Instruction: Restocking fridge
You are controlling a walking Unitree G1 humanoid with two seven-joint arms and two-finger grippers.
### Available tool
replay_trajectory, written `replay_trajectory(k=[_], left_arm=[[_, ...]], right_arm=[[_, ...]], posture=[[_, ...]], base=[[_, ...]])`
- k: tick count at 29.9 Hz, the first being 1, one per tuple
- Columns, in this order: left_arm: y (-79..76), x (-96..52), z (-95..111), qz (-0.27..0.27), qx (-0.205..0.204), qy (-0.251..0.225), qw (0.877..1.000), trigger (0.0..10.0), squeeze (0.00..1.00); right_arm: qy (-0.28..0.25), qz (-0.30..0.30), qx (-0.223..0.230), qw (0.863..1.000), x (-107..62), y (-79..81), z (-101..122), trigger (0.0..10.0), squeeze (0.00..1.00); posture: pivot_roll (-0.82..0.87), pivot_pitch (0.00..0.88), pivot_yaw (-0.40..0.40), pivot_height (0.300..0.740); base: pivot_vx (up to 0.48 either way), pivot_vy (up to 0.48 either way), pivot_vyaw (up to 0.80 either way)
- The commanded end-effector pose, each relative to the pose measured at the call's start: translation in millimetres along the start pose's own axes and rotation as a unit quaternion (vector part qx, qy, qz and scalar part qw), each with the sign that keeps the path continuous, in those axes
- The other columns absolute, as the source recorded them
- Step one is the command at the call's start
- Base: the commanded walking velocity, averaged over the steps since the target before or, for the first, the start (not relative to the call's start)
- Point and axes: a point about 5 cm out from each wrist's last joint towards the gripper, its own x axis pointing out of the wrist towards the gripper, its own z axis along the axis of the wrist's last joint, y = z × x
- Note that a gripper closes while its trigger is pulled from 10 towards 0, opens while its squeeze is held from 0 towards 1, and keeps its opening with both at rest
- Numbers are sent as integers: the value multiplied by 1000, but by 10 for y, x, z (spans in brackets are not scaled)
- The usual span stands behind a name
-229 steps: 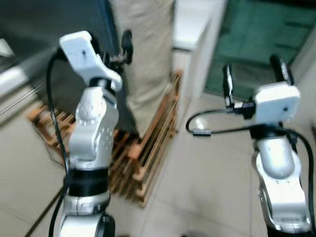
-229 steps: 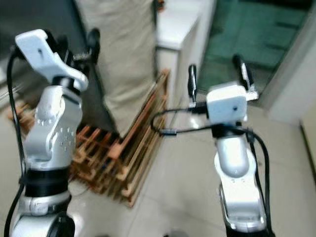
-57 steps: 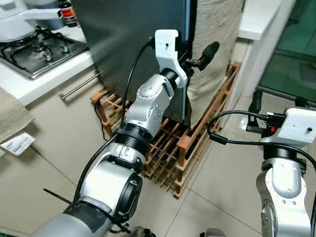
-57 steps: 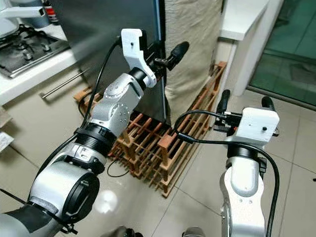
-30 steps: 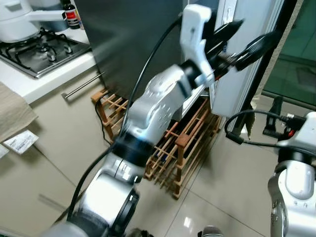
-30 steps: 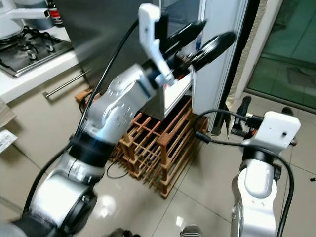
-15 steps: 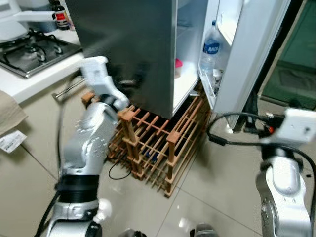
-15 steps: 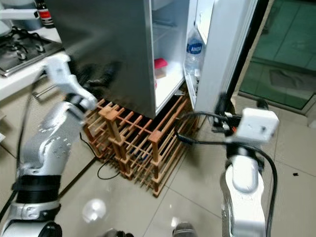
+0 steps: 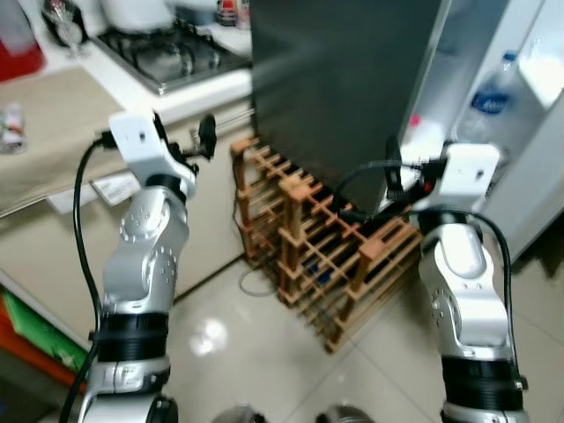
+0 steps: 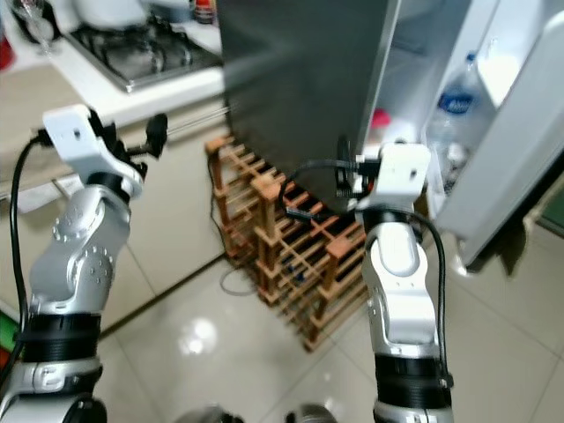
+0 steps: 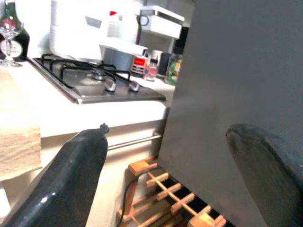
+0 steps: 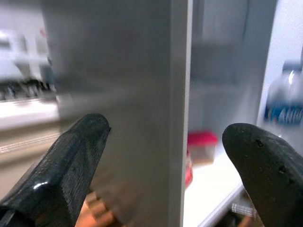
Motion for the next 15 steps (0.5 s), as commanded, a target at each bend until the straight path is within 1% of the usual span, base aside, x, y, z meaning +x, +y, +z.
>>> replay_trajectory(k=[1, 2, 3, 5, 8, 9, 11, 15], left_arm=[[30, 27, 44, 8, 21, -9, 1000, 10000, 0], [33, 31, 37, 12, 28, -8, 999, 10000, 0], [39, 33, 32, 18, 32, -7, 999, 10000, 0], [51, 41, 15, 25, 33, -1, 999, 10000, 0], [70, 43, 18, 36, 36, -3, 999, 10000, 0], [99, 45, 48, 49, 39, -14, 998, 10000, 0], [111, 54, 57, 54, 45, -16, 997, 10000, 0], [50, 72, 29, 45, 50, -15, 998, 10000, 0]], right_arm=[[-14, 23, 16, 1000, 21, 128, 27, 10000, 0], [-17, 29, 14, 999, 25, 153, 33, 10000, 0], [-19, 34, 13, 999, 27, 169, 39, 10000, 0], [-27, 39, 10, 999, 27, 184, 60, 10000, 0], [-27, 40, 10, 999, 29, 182, 58, 10000, 0], [-29, 41, 9, 999, 28, 183, 59, 10000, 0], [-32, 42, 7, 999, 31, 184, 63, 10000, 0], [-31, 35, 7, 999, 32, 170, 48, 10000, 0]], posture=[[-112, 0, 31, 711], [-112, 0, 31, 711], [-112, 0, 31, 711], [-115, 0, 34, 711], [-115, 0, 34, 711], [-121, 0, 36, 711], [-121, 0, 36, 711], [-126, 0, 33, 711]], base=[[0, 0, 638], [0, 0, 638], [0, -420, 644], [281, -386, 613], [353, -320, 604], [375, -296, 606], [398, -262, 594], [383, -127, 594]])
